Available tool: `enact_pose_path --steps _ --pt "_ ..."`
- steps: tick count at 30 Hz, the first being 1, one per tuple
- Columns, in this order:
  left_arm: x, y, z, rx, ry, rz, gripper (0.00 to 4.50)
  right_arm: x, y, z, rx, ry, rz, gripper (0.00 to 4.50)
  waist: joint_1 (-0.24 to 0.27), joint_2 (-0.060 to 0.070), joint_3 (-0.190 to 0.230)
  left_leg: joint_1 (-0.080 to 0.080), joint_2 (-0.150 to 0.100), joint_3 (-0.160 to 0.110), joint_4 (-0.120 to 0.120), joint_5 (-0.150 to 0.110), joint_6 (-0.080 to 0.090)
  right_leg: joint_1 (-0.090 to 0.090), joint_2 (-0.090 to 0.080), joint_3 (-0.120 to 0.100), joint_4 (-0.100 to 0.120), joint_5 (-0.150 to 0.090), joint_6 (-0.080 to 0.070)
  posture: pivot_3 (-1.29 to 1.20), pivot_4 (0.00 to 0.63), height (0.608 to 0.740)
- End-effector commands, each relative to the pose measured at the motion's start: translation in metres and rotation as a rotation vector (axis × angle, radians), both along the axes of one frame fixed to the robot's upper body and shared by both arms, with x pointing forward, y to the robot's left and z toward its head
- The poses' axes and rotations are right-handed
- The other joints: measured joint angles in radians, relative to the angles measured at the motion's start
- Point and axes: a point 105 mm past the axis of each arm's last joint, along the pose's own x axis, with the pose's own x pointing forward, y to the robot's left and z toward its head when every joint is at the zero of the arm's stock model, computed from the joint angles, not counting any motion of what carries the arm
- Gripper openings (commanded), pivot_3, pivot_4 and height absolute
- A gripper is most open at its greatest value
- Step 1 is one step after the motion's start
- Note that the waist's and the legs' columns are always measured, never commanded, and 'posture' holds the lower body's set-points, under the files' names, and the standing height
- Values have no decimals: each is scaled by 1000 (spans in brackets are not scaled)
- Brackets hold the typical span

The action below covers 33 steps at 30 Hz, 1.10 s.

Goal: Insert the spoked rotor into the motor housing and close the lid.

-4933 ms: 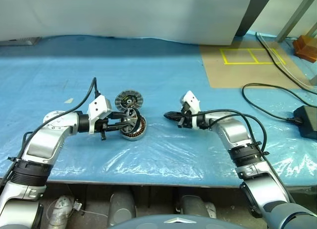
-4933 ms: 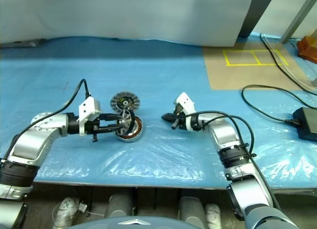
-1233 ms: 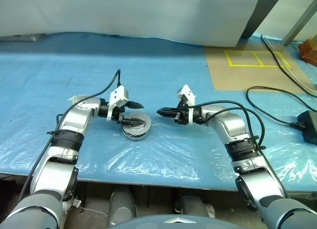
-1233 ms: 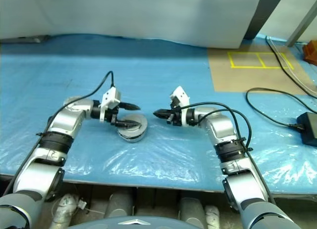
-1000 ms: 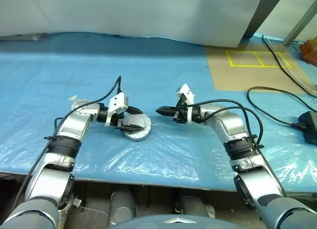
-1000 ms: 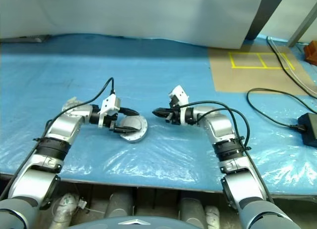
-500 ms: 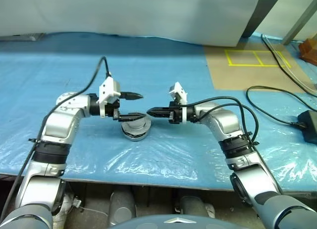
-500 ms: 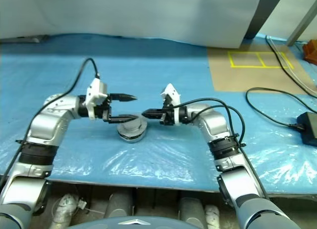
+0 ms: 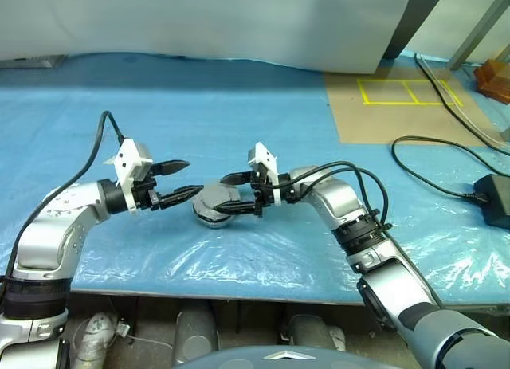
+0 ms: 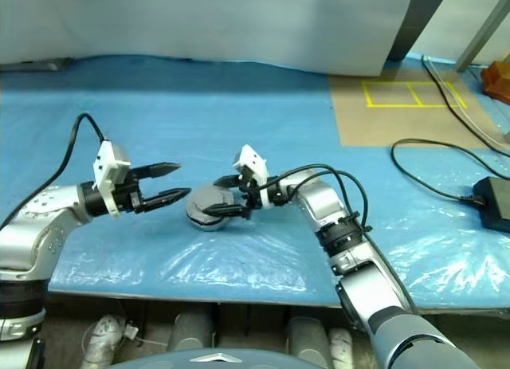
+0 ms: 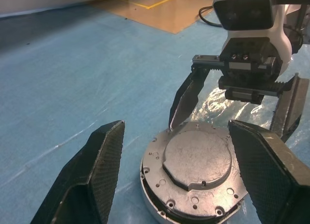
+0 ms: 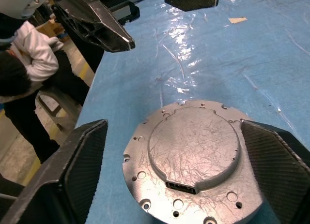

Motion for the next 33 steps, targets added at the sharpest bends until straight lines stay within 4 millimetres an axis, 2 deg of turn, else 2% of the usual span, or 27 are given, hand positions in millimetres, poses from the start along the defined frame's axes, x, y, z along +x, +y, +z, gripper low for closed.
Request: enact_pose_path --steps 1,8,14,18,24,28,29,30,33 --pt "-2 2 14 -30 -55 37 3609 3 8 5 -14 -92 11 4474 -1 0 0 0 0 0 0 0 0 0 0 0 0 0 0 0 150 740" --pt "-3 11 3 -29 -36 102 3609 8 10 -11 -94 -168 1 4474 -2 0 0 1 0 0 0 0 0 0 0 1 0 0 0 0 150 740" --pt "-28 14 -21 28 15 64 3609 8 14 -27 -144 -192 -6 4474 -18 0 0 1 0 0 0 0 0 0 0 1 0 0 0 0 150 740" --pt "-39 19 -28 56 42 46 3609 5 17 -29 -136 -184 2 4474 -24 -1 0 3 0 0 0 0 0 1 0 1 1 0 0 0 150 740" --pt "-37 22 -36 70 50 67 3609 5 25 -29 -136 -211 19 4474 -25 -1 0 5 0 2 0 0 0 2 0 3 1 0 0 0 150 740" --pt "-39 18 -42 75 63 70 3609 3 29 -30 -136 -217 35 3610 -28 -1 0 5 0 2 0 0 0 2 1 4 1 0 0 0 150 740" --pt "-39 19 -42 72 65 75 3609 3 29 -30 -135 -216 40 3179 -29 -1 0 6 0 2 0 0 0 2 1 4 1 0 0 0 150 740" --pt "-39 19 -42 72 65 78 3609 3 29 -30 -135 -215 43 2950 -29 -1 0 6 1 2 0 0 0 2 1 4 1 0 0 0 150 740" --pt "-39 20 -42 73 63 84 3609 3 28 -30 -143 -216 47 2942 -28 -1 0 6 1 2 0 0 0 2 1 4 2 0 -1 0 150 740"
